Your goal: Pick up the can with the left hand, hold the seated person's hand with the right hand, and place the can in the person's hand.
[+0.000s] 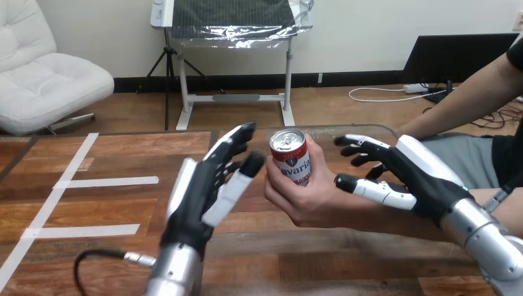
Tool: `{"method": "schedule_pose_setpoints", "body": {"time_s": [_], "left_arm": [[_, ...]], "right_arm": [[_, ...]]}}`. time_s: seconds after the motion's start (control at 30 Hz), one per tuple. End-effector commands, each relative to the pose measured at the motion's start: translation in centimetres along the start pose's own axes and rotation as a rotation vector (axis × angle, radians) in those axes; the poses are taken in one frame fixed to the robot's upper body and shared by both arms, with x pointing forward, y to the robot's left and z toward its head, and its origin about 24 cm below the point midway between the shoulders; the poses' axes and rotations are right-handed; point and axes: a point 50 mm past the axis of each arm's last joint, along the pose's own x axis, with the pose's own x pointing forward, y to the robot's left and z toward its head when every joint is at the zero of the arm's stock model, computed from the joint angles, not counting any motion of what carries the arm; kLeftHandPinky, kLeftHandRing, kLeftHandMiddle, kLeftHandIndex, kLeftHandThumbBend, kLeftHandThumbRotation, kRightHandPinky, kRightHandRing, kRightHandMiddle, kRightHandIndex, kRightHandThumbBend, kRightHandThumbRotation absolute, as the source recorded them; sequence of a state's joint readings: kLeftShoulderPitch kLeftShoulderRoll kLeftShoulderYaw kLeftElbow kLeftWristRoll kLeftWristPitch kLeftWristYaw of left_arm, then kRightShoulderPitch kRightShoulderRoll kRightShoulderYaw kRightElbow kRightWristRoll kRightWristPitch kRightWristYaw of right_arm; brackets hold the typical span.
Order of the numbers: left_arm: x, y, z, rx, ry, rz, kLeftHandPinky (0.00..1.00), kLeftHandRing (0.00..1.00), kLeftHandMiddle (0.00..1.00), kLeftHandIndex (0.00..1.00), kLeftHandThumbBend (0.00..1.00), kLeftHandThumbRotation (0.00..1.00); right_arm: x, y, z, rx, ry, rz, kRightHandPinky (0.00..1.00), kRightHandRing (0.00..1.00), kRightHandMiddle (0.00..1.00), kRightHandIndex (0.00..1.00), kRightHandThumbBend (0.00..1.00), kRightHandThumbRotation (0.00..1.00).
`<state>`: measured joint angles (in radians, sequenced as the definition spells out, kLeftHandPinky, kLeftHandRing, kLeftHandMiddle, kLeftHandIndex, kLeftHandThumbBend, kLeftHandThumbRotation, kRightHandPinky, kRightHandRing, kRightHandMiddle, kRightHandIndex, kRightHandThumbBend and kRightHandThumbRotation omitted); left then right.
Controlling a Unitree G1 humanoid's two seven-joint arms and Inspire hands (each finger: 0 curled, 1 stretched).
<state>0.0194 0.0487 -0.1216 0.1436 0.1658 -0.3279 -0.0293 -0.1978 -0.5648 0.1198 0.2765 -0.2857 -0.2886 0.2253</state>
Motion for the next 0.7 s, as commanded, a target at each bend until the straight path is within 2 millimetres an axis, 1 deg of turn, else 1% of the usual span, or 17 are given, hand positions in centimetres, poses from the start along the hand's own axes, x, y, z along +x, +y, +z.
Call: {"method": "schedule_pose_setpoints", "body": {"time_s": [0.0, 0.4, 0.67], "left_arm": [[-0.1, 1.1, 2.1, 0.006, -0.108, 0.042, 0.79, 0.88, 0.88, 0.85, 0.74, 0.94], [-2.6, 2.0, 2.3, 0.004, -0.138, 0.094, 0.76, 0.85, 0.86, 0.83, 0.72, 0.94], [-4.3, 2.8, 2.6, -0.006, -0.153, 0.12, 0.77, 0.84, 0.86, 0.83, 0.7, 0.92]], "right_arm": [[0.4, -0.4, 1.4, 0.046, -0.07, -0.052, 0.7, 0.83, 0.87, 0.9, 1.0, 1.0], [-0.2, -0.3, 2.4, 0.143, -0.122, -0.102, 0.74, 0.86, 0.9, 0.92, 1.0, 1.0], [-1.0, -0.1, 3.3, 0.277, -0.206, -0.154, 0.79, 0.89, 0.91, 0.92, 1.0, 1.0]]}}
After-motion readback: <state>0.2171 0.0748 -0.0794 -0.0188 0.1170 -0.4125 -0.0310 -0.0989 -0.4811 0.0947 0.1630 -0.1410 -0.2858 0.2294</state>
